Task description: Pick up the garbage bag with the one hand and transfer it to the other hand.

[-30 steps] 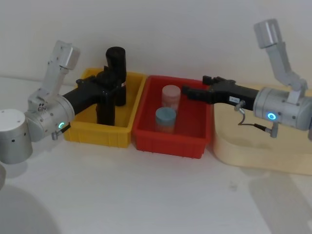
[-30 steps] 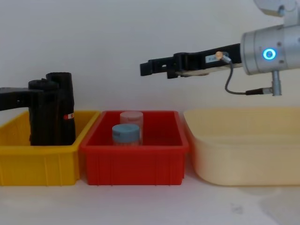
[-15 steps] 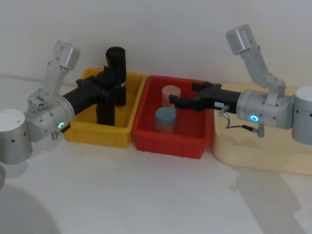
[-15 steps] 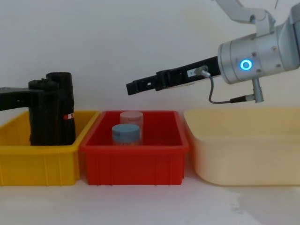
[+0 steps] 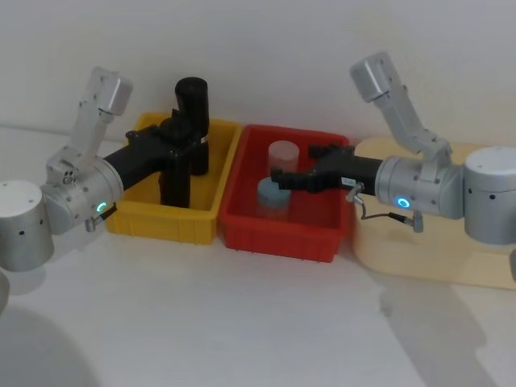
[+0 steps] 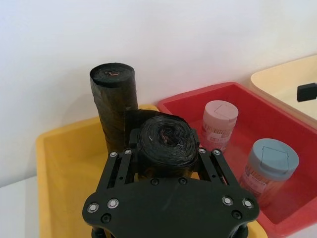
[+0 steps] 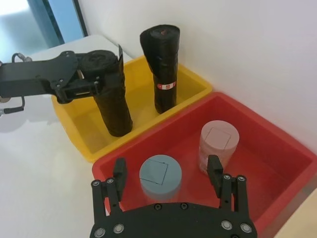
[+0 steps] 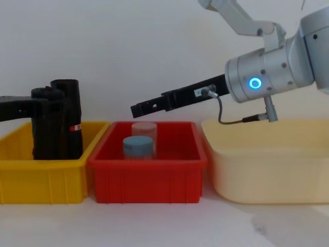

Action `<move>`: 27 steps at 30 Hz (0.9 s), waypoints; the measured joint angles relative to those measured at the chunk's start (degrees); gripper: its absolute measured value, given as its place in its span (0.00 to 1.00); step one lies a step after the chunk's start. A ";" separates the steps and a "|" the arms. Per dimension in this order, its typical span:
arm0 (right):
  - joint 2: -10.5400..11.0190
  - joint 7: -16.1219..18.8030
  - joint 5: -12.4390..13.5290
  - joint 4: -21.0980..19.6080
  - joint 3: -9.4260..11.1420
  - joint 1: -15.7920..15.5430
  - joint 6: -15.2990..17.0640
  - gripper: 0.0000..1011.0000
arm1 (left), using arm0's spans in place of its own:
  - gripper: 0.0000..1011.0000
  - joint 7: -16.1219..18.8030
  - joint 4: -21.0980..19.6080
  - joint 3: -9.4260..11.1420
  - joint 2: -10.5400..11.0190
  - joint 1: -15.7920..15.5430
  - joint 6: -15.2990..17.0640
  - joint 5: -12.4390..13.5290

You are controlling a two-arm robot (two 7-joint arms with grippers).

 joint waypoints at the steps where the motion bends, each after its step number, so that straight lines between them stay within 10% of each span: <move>1: -0.11 -0.02 -0.08 0.13 -0.09 0.00 -0.02 0.99 | 0.50 0.00 0.00 0.00 0.00 0.00 0.00 0.00; 27: -2.53 0.30 -2.40 3.35 -1.65 0.42 0.41 0.99 | 0.50 0.00 0.00 0.00 0.00 0.00 0.00 0.00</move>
